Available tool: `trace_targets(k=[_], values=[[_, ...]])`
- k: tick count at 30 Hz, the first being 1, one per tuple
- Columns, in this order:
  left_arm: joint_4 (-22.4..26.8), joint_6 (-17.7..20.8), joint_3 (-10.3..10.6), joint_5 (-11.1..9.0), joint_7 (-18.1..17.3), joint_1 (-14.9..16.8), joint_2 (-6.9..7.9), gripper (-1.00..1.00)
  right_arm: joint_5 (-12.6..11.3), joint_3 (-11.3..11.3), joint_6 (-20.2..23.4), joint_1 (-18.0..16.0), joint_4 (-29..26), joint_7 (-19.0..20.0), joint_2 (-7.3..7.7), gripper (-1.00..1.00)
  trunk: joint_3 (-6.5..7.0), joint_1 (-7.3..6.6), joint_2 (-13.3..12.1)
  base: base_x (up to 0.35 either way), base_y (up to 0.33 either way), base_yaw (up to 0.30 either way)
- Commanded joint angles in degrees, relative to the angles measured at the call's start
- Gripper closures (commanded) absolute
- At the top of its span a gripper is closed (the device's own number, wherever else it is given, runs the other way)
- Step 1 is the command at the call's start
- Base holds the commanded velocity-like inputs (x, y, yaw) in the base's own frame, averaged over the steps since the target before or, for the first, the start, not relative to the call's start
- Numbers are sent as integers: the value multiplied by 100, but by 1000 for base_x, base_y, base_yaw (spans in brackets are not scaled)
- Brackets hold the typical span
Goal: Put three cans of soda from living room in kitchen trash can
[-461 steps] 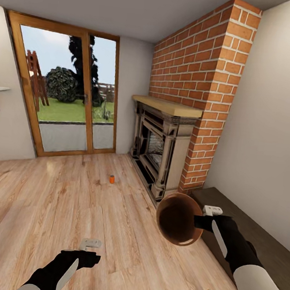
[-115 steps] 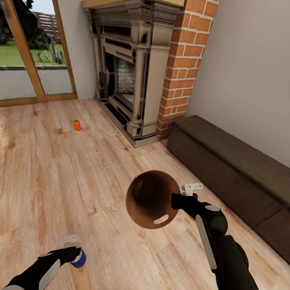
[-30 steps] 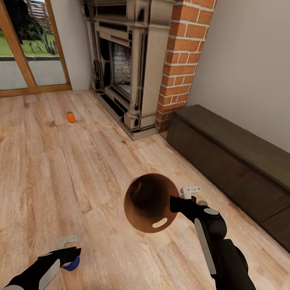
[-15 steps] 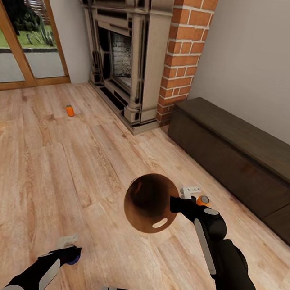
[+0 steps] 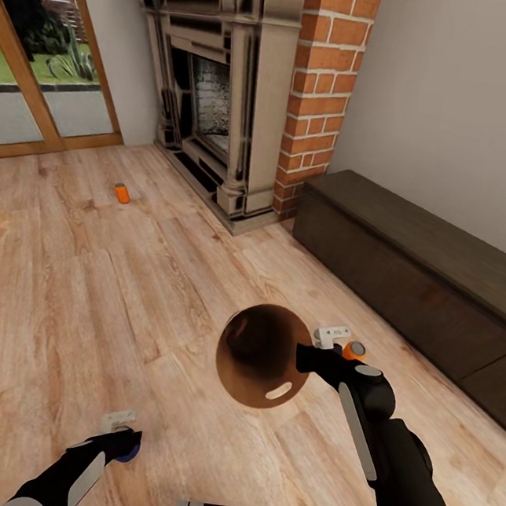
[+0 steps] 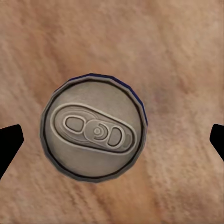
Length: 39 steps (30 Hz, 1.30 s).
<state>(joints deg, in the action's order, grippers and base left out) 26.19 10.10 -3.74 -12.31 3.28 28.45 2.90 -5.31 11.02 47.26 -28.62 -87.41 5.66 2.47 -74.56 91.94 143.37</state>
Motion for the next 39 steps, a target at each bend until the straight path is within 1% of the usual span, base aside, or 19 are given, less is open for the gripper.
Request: trace_targets(k=[1,11,36,39], values=[[-4,2,-4,0,-2,-1,0,-100,-94,5,3,-1,-4,23,-1,100,1,-1,0,35,34,0],[25,-3,-12,0,-7,-5,0,-100,-93,23,3,6,-4,23,-1,100,1,-1,0,102,107,0],[7,-6,-4,34,21,-7,-41,-100,-93,36,3,6,-4,23,-1,100,1,-1,0,3,3,0],[-5,-2,-4,42,129,-7,-43,-100,-93,53,3,6,-4,23,-1,100,1,-1,0,0,0,0]])
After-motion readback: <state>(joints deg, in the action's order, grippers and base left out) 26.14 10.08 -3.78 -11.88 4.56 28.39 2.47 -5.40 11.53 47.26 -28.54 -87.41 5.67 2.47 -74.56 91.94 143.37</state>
